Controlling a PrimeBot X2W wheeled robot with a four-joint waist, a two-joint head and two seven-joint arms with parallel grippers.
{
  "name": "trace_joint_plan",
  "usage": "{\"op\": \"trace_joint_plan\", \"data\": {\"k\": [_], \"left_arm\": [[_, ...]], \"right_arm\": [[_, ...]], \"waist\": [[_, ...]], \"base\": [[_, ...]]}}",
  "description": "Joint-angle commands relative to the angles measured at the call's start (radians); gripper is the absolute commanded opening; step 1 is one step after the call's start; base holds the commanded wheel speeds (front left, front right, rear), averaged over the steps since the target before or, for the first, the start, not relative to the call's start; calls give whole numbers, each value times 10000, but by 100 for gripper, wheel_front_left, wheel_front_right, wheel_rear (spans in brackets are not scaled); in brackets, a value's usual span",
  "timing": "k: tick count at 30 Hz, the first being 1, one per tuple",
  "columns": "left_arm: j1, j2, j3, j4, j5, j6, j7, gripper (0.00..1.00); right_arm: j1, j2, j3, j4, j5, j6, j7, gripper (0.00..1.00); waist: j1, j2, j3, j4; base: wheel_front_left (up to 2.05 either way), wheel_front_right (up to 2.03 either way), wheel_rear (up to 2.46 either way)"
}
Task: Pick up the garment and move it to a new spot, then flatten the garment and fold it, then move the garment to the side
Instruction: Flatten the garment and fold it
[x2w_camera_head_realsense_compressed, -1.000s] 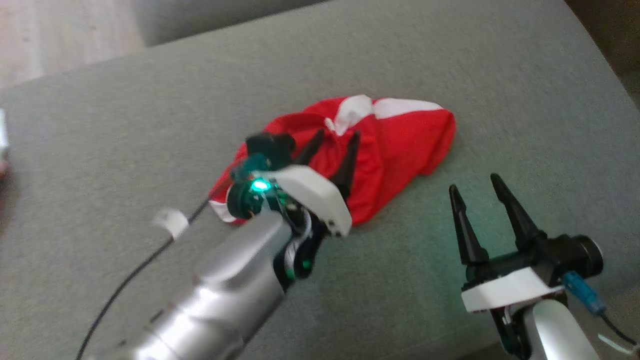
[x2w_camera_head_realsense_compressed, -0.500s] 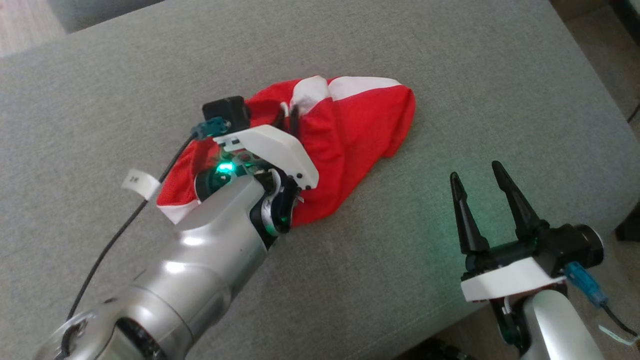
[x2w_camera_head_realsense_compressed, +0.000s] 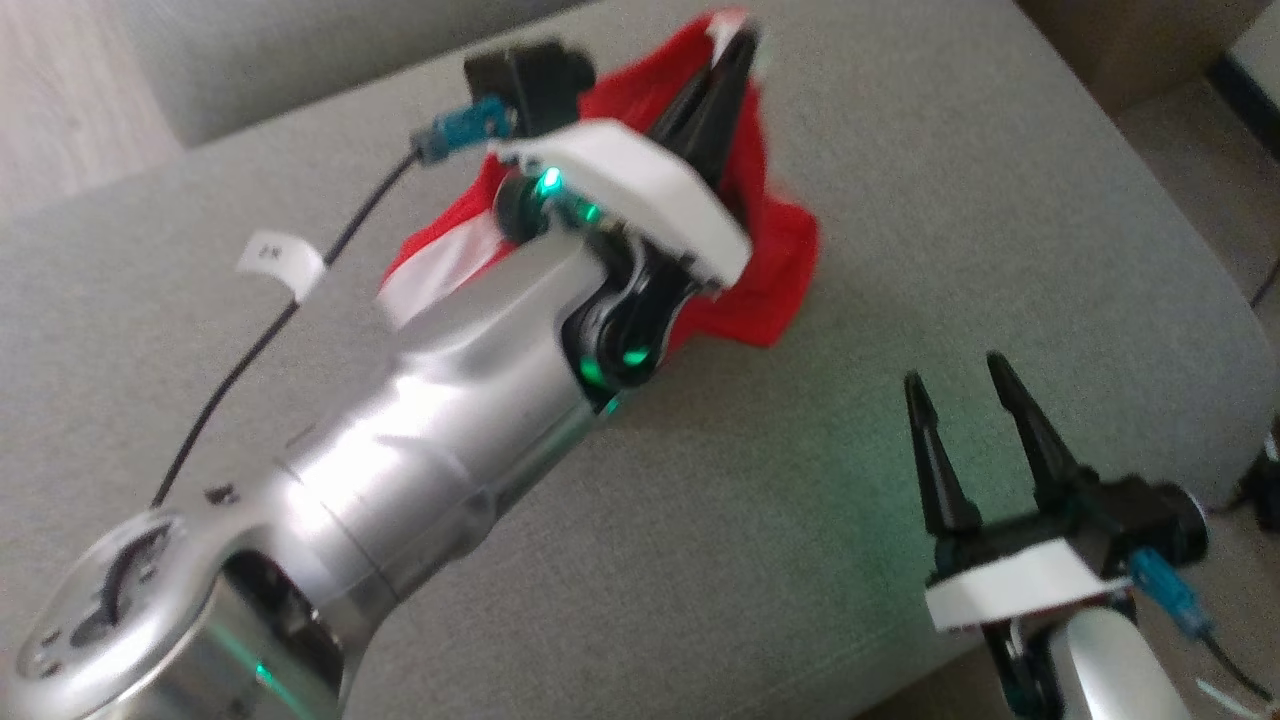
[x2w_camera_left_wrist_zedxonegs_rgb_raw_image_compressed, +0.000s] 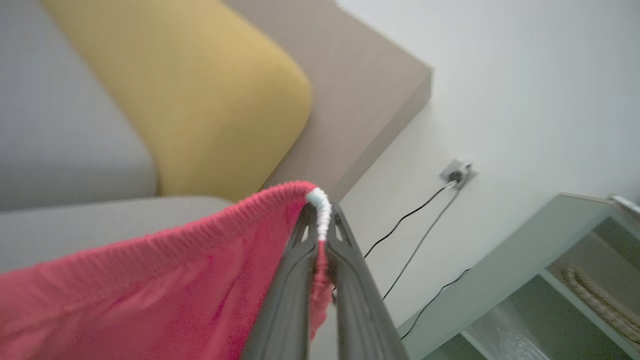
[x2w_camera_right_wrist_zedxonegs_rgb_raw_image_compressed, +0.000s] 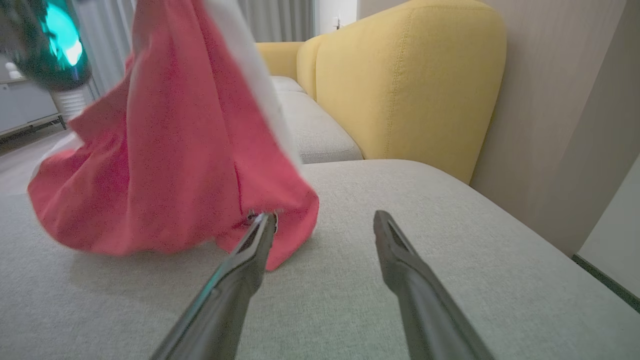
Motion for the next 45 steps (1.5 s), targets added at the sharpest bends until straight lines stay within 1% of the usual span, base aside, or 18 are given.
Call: {"op": "trace_joint_plan", "data": {"k": [1,4,6,8,10,12,16,18,20,21,23,25,26,28,32,38,42,45], "left_arm": [[-753,30,298,-519,-19,-144,-255,0],[-914,163,535,-1062,72,-205,-503,0],[-680,576,712,-1595,83,-139,-613,0],[-196,1159,791,-2278,187,26,-714,0],[558,1835,784,-3018,235,290,-776,0],[1457,2564,698,-3711,390,708,-831,0],[3393,3706,621,-4689,653,1300,-900,0],[4211,4040,752,-4896,885,1422,-915,0],[4903,4240,1061,-4995,1277,1425,-919,0],[5473,4317,1481,-4979,1628,1448,-921,0],[5888,4270,1948,-4948,1926,1408,-922,0],[6138,4255,2326,-4815,2303,1391,-923,0],[6138,4255,2326,-4815,2303,1391,-923,0],[6298,4220,2677,-4604,2663,1379,-923,0],[6417,4057,3266,-4051,3159,1278,-924,0],[6251,3765,3751,-3193,3784,991,-924,0],[6106,3514,3897,-2816,4038,804,-925,0],[5995,3341,3950,-2611,4164,675,-925,0]], "right_arm": [[196,8,99,-254,-120,46,-109,100],[491,14,-48,-314,-210,46,-109,100],[651,16,-75,-367,-260,46,-109,100],[794,6,-108,-418,-297,46,-109,100],[921,4,-194,-481,-308,46,-109,100],[1038,3,-313,-526,-276,46,-109,100],[1215,2,-531,-533,-76,46,-109,100],[1261,17,-717,-421,265,46,-109,100],[1251,31,-837,-223,734,46,-109,100],[1172,41,-928,35,1339,46,-109,100],[1042,16,-896,376,2027,46,-109,100],[845,-228,-520,757,2719,46,-109,100],[845,-228,-520,757,2719,46,-109,100],[587,-600,20,1126,3462,46,-109,100],[-52,-1453,1682,1808,5489,46,-48,100],[-1184,-2754,4263,1857,8457,46,538,100],[-1837,-3315,5446,2434,9076,46,516,100],[-2186,-3436,6070,2938,9439,46,360,100]], "waist": [[1,0,-592,275],[1,0,-1047,627],[1,0,-1249,878],[1,0,-1359,1181],[1,0,-1398,1523],[1,0,-1390,1903],[1,0,-1292,2646],[1,0,-1268,2956],[1,0,-1281,3214],[1,0,-1294,3454],[1,0,-1311,3683],[1,0,-1308,3850],[1,0,-1308,3850],[1,0,-1288,3943],[1,0,-1202,4060],[1,0,-983,4136],[1,0,-835,4231],[1,0,-729,4321]], "base": [[0,0,0],[0,0,0],[0,0,0],[0,0,0],[0,0,0],[0,0,0],[0,0,0],[0,0,0],[0,0,0],[0,0,0],[0,0,0],[0,0,0],[0,0,0],[0,0,0],[0,0,0],[0,0,0],[0,0,0],[0,0,0]]}}
